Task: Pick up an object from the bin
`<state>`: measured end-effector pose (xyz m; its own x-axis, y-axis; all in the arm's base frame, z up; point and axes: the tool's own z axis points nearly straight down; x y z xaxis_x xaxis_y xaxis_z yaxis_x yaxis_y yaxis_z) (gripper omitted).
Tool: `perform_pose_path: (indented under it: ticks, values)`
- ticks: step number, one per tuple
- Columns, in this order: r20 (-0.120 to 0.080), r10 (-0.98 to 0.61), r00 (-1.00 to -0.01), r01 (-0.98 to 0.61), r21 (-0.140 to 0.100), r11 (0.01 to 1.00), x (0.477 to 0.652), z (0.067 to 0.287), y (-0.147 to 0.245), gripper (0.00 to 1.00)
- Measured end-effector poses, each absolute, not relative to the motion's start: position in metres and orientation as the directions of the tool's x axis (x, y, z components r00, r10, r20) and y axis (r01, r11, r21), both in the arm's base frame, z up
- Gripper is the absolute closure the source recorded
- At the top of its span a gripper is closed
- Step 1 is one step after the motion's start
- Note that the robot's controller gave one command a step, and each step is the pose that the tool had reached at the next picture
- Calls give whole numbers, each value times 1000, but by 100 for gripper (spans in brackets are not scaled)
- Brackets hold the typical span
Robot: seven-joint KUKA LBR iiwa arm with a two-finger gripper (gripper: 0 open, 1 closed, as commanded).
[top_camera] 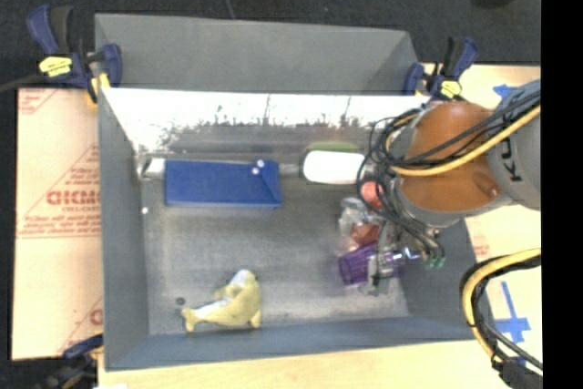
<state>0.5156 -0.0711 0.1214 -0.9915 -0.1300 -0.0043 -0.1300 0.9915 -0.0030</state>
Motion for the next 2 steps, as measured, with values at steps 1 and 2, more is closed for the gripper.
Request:
perform_pose_path:
  ticks: [1, 2]
  values:
    - [-3, -145, -989, -145, -2, 989, 511, 108, -75, 0]
    - [3, -242, -970, -242, -2, 970, 512, 80, -86, 100]
